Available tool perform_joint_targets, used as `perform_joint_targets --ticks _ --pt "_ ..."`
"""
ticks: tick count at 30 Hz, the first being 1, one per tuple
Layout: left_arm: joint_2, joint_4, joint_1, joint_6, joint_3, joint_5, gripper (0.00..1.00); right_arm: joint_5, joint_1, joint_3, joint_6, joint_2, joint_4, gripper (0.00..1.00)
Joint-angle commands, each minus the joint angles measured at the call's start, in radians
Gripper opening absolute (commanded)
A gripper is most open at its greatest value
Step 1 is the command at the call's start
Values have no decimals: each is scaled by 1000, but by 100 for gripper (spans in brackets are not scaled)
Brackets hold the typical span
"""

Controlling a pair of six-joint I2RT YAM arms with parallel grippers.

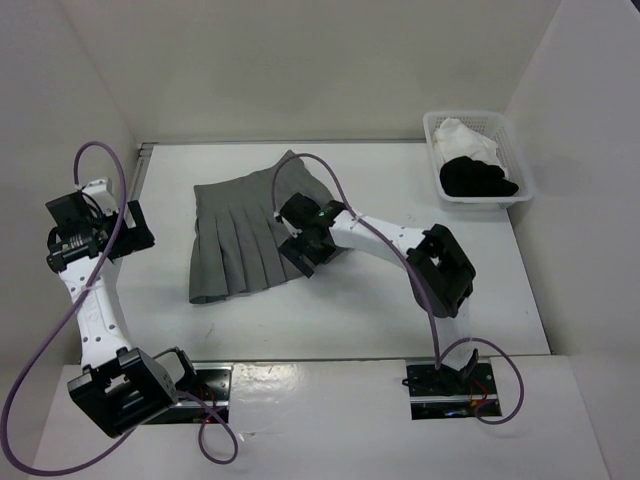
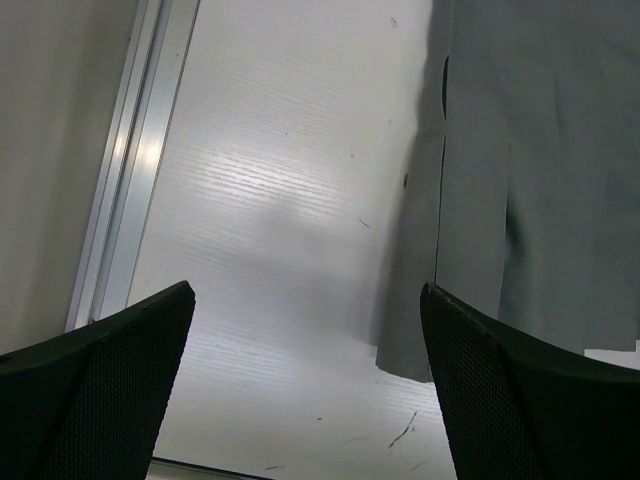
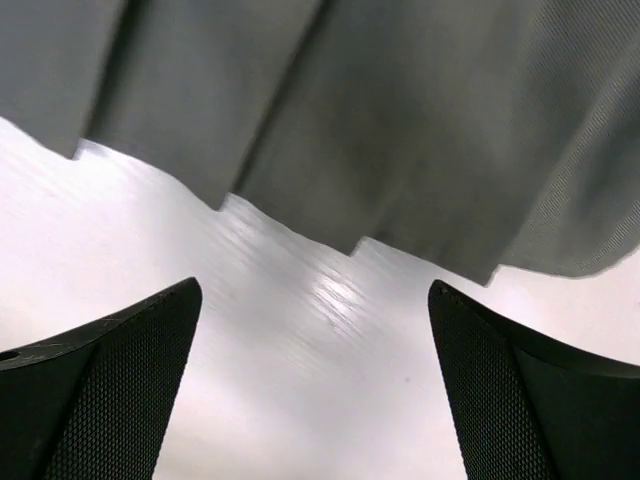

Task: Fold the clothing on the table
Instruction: Flatten the skirt out

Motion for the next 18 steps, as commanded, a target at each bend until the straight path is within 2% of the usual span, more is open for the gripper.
perform_joint_targets --ticks 1,6,10,18 --pt "-31 17 -1 12 3 17 99 50 -16 23 3 -90 78 98" --pt "-49 37 -1 -7 -6 -22 99 50 -16 275 100 -12 80 98" --pt "-60 37 -1 -17 -6 -45 99 73 -16 432 201 144 83 98" --pt "-81 46 -1 -17 -16 -63 99 83 -16 707 264 427 66 98"
